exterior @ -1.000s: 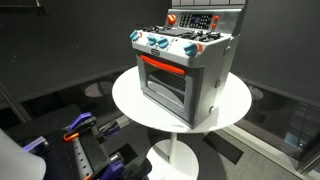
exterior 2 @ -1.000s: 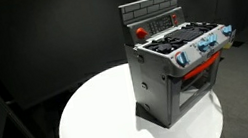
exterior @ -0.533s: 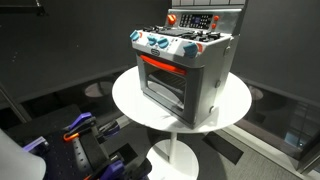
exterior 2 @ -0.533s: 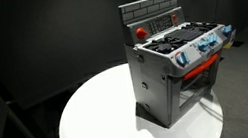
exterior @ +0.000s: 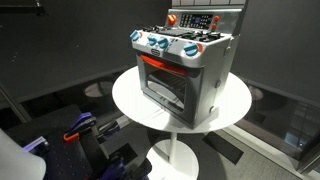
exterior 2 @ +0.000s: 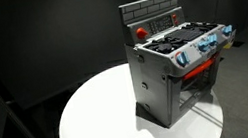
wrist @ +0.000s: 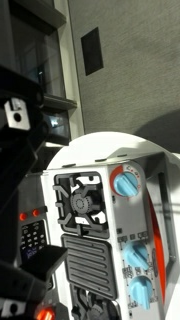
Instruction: Press the top red button on the right side of the stove
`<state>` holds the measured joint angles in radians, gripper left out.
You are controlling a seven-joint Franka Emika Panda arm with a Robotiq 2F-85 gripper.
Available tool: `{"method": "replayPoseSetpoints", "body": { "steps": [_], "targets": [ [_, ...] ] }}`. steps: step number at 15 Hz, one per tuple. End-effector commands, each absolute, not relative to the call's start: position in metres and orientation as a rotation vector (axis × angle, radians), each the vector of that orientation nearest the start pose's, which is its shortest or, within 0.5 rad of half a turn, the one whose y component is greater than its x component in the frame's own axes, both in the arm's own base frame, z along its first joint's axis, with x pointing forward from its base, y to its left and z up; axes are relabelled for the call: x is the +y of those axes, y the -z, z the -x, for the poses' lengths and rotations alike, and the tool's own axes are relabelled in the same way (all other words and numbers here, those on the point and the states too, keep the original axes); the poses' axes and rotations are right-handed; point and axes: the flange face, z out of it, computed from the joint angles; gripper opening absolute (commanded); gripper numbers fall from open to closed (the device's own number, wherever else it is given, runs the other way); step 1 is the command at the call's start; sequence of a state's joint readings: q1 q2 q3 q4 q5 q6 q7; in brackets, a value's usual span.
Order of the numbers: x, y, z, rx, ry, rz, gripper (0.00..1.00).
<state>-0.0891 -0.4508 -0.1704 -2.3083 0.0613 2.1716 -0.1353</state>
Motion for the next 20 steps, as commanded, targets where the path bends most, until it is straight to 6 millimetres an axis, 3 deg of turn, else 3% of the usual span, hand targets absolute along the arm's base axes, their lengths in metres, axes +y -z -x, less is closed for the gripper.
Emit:
{"method": "replayPoseSetpoints", "body": {
  "steps": [1,3,4,11,20],
  "targets": [
    [-0.118,-0.549,-0.463,0.288,0.535,3.040,1.00],
    [-0.117,-0.547,-0.472,0.307,0.541,3.046,1.00],
    [-0.115,-0.541,-0.459,0.264,0.527,3.033,1.00],
    [-0.115,-0.537,-0.463,0.267,0.515,3.035,1.00],
    [-0.088,-0.511,-0.516,0.358,0.641,3.010,1.00]
  ]
}}
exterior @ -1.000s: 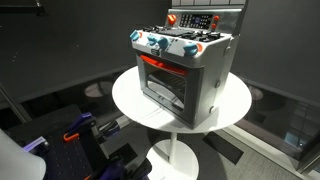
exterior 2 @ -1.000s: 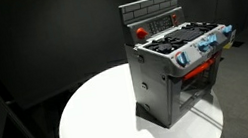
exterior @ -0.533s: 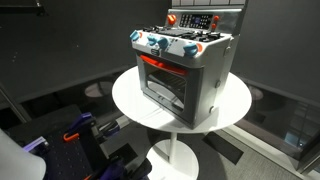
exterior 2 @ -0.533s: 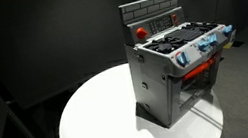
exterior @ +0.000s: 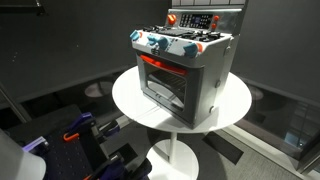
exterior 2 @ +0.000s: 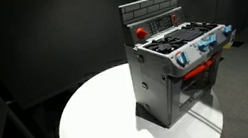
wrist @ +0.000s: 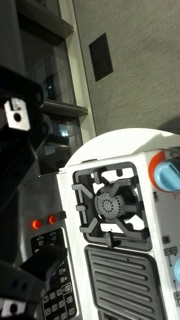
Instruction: Press the top red button on the right side of the stove
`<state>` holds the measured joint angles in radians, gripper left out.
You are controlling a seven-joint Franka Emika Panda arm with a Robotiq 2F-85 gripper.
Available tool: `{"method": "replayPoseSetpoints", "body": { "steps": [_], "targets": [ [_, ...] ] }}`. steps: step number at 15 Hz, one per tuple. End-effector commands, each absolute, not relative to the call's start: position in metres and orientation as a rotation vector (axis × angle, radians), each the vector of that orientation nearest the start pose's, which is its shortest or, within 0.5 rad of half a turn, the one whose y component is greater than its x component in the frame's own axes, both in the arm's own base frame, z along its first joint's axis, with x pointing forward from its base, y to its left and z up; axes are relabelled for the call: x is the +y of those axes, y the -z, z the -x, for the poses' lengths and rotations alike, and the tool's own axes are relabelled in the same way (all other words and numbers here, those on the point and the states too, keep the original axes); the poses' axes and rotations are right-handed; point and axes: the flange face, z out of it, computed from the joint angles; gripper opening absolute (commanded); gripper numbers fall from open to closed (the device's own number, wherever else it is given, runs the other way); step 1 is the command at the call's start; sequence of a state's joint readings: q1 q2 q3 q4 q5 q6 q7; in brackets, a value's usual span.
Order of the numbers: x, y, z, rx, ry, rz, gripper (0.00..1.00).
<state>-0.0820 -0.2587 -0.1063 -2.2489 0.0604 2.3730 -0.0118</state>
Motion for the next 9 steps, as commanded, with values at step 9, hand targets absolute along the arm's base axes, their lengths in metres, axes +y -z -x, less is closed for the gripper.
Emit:
{"method": "replayPoseSetpoints", "body": {
  "steps": [9],
  "targets": [
    [-0.079,-0.484,-0.568,0.523,0.630,2.984,1.00]
  ]
}}
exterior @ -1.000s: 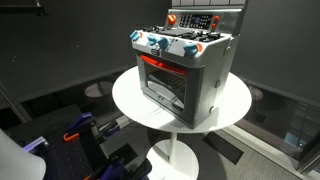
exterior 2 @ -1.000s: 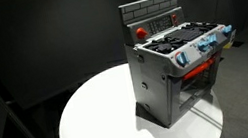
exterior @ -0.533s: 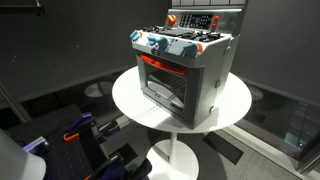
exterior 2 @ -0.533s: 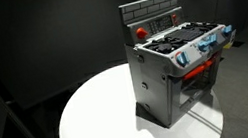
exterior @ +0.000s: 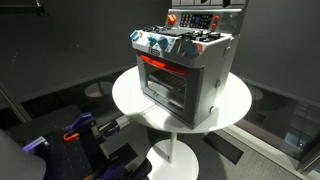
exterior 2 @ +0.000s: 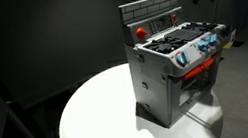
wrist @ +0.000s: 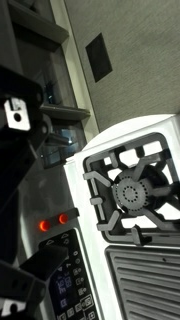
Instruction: Press the top red button on the right side of the stove
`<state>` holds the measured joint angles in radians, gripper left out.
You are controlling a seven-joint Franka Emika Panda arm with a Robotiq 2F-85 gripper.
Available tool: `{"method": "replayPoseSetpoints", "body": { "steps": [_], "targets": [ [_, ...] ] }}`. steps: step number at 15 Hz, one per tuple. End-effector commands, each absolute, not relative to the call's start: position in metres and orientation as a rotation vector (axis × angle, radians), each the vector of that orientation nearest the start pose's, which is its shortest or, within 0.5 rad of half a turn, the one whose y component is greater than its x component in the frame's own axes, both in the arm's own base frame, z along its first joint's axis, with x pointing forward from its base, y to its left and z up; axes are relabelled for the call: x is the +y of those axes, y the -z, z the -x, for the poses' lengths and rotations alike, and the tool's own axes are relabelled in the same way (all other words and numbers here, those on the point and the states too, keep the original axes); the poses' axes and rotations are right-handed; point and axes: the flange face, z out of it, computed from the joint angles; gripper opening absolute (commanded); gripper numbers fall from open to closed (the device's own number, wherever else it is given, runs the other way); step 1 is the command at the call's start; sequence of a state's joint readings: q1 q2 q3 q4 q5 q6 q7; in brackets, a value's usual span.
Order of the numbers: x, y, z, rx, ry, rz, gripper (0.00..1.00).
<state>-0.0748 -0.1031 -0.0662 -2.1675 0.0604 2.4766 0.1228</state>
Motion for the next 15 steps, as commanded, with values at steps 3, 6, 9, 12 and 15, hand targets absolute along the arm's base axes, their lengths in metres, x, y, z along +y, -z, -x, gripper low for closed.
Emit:
{"method": "replayPoseSetpoints", "body": {
  "steps": [3,6,9,12,15],
  "targets": [
    [-0.080,-0.474,-0.586,0.572,0.599,2.984,1.00],
    [-0.079,-0.464,-0.601,0.595,0.549,2.988,1.00],
    [-0.078,-0.457,-0.614,0.605,0.511,2.995,1.00],
    [-0.078,-0.452,-0.624,0.611,0.478,2.999,1.00],
    [-0.077,-0.450,-0.633,0.611,0.455,3.003,1.00]
  ]
}}
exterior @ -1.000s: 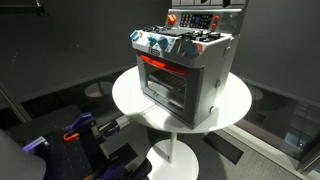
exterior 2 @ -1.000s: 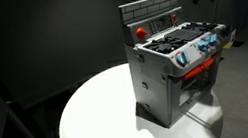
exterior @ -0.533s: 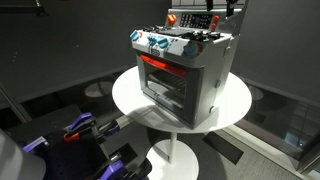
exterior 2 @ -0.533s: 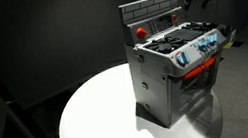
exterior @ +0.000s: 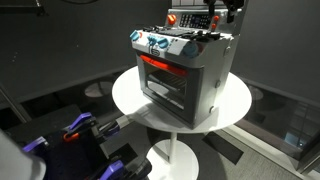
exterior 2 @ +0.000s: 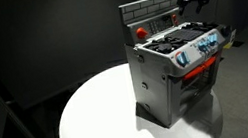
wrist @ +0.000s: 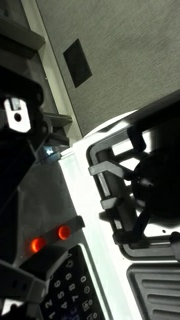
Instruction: Press the top red button on the right side of the stove
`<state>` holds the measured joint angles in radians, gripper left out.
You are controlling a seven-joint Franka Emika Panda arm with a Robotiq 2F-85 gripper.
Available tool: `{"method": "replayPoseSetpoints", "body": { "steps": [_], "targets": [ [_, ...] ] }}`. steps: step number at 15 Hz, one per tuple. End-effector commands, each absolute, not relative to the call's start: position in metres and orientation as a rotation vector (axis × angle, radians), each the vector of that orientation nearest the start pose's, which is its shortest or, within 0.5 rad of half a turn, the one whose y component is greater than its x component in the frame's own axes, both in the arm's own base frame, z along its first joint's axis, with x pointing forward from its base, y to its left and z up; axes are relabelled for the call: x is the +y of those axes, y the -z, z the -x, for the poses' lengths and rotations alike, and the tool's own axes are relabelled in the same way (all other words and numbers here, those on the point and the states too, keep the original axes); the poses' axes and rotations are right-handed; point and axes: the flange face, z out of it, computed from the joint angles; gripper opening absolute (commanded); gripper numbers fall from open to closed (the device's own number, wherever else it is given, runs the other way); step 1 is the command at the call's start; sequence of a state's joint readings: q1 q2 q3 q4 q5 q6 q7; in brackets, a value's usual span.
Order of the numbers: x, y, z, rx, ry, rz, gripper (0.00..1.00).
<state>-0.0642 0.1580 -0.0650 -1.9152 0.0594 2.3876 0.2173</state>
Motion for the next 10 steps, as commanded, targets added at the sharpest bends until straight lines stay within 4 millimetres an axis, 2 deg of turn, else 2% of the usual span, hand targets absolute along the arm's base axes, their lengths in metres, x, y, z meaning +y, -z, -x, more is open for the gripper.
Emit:
{"method": "replayPoseSetpoints", "body": {
  "steps": [1,10],
  "targets": [
    [-0.077,-0.449,-0.636,0.612,0.449,3.004,1.00],
    [-0.074,-0.445,-0.653,0.595,0.439,3.004,1.00]
  ]
}}
